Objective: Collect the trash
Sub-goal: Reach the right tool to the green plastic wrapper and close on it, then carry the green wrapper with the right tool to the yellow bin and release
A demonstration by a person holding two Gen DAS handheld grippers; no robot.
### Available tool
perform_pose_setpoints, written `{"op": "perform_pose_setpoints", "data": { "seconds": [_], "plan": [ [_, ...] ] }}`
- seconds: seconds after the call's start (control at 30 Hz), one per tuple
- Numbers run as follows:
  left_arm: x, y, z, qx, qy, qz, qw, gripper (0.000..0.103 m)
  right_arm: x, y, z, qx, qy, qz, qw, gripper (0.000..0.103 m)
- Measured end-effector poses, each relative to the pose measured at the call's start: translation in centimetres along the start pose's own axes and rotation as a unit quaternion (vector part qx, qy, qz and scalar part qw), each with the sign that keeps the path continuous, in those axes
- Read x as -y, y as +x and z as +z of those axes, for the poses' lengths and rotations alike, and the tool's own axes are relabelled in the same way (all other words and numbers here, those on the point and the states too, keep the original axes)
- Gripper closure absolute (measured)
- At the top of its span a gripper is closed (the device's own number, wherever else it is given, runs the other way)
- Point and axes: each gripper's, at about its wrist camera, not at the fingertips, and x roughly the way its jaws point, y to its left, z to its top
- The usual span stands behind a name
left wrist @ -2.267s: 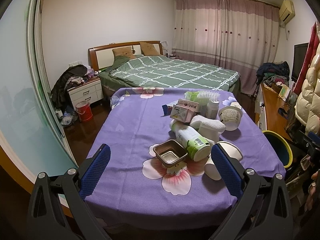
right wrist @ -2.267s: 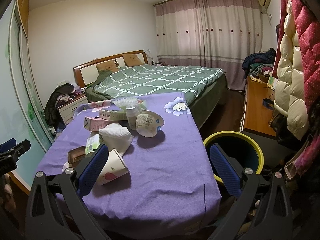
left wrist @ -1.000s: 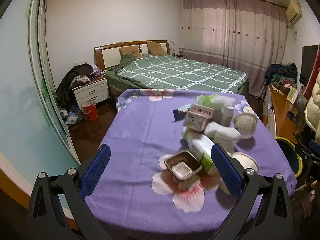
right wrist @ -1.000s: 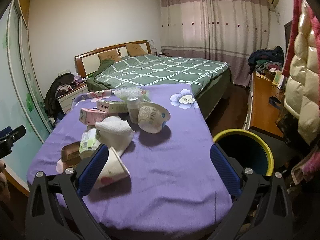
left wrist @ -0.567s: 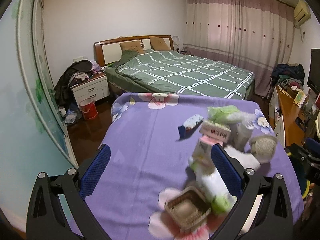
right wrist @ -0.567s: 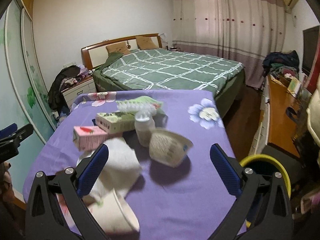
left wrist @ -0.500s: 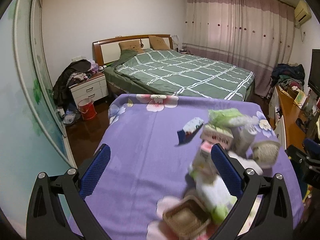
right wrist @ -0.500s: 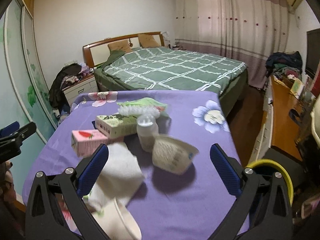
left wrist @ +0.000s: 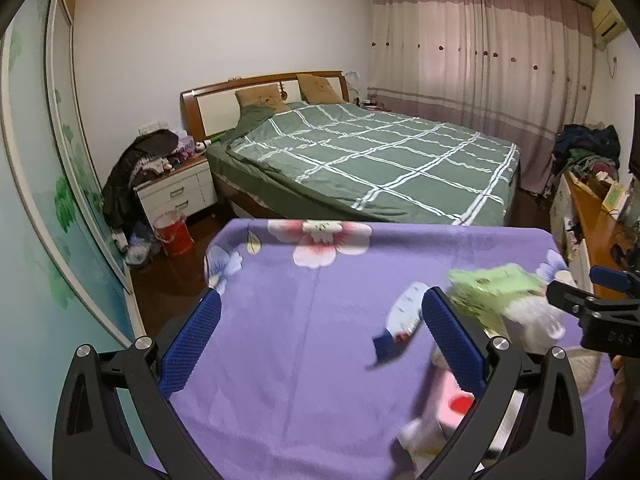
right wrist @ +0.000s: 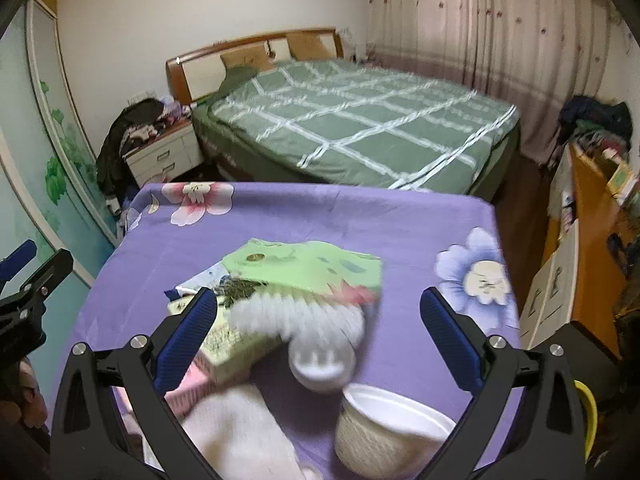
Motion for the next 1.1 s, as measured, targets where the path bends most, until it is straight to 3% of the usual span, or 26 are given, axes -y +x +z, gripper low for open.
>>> {"op": "perform_pose_setpoints", "data": {
  "seconds": [0.27, 0.33, 0.4, 0.53, 0.6, 0.63, 0.7, 1.1],
  "plan": [
    [0.2, 3.0, 1.4, -0.001, 0.007, -0.001, 1.0000, 0.004, 1.1, 6.7, 2.2, -0.098, 0.044, 0.005, 0.994, 0.006],
    [0.3, 3.5, 1.4, -0.003, 0.007, -0.007, 0.9999, 0.004, 1.1, 7.6, 2.1, -0.119, 0.045, 0.009, 0.992, 0.011],
    [0.4, 4.0, 1.2, -0.007, 0.008, -0.012, 0.9999, 0.004, 0.9, 8.3, 1.9, -0.136, 0.044, 0.016, 0.990, 0.026],
    [0.2, 4.5, 0.8, -0.013, 0.002, -0.021, 0.9997, 0.004, 0.9, 8.5, 1.6, -0.147, 0.046, 0.028, 0.988, 0.046],
    [0.1, 4.5, 0.9, -0.010, 0.001, -0.022, 0.9997, 0.004, 1.0, 8.2, 1.6, -0.143, 0.046, 0.023, 0.988, 0.074],
    [0.0, 4.3, 0.8, -0.008, 0.000, -0.022, 0.9997, 0.004, 1.1, 8.0, 1.6, -0.140, 0.047, 0.026, 0.989, 0.077],
    [-0.1, 4.0, 0.8, -0.004, -0.001, -0.022, 0.9997, 0.004, 1.2, 7.1, 1.8, -0.125, 0.047, 0.022, 0.991, 0.102],
    [-0.1, 0.6, 0.6, 0.014, -0.002, -0.022, 0.9997, 0.004, 1.6, 1.4, 2.9, -0.049, 0.047, 0.033, 0.997, 0.102]
  ]
}}
